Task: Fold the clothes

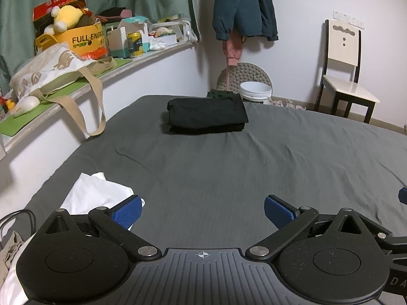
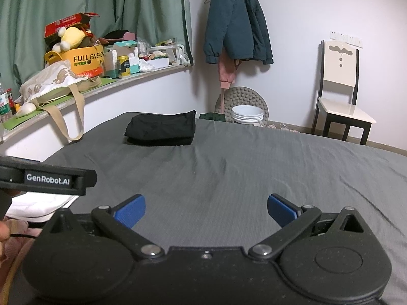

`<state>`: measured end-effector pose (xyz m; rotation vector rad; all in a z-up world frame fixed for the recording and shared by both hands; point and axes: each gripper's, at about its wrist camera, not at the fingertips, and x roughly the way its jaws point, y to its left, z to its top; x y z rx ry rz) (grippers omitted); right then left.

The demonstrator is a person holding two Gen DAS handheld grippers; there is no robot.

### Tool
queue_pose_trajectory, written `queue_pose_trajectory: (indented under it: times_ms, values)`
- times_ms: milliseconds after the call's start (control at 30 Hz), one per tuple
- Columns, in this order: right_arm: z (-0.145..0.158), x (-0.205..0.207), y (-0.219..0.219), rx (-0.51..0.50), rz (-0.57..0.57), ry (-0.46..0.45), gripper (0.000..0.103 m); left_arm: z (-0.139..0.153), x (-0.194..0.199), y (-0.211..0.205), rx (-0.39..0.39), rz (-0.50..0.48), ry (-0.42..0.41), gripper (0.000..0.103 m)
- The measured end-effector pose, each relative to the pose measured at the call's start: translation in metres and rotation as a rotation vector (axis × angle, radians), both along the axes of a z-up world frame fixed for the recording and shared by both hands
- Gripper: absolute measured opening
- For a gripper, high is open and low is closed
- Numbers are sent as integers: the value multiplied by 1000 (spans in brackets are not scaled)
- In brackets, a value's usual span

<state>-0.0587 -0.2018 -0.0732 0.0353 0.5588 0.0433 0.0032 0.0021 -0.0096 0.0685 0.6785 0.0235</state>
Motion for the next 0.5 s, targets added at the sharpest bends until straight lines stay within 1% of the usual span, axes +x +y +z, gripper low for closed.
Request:
queue_pose_trajectory:
  times_ms: [500]
  values:
    - [2,0,-1,4,8,-6,103,6,1,-2,-13,9,-8,103]
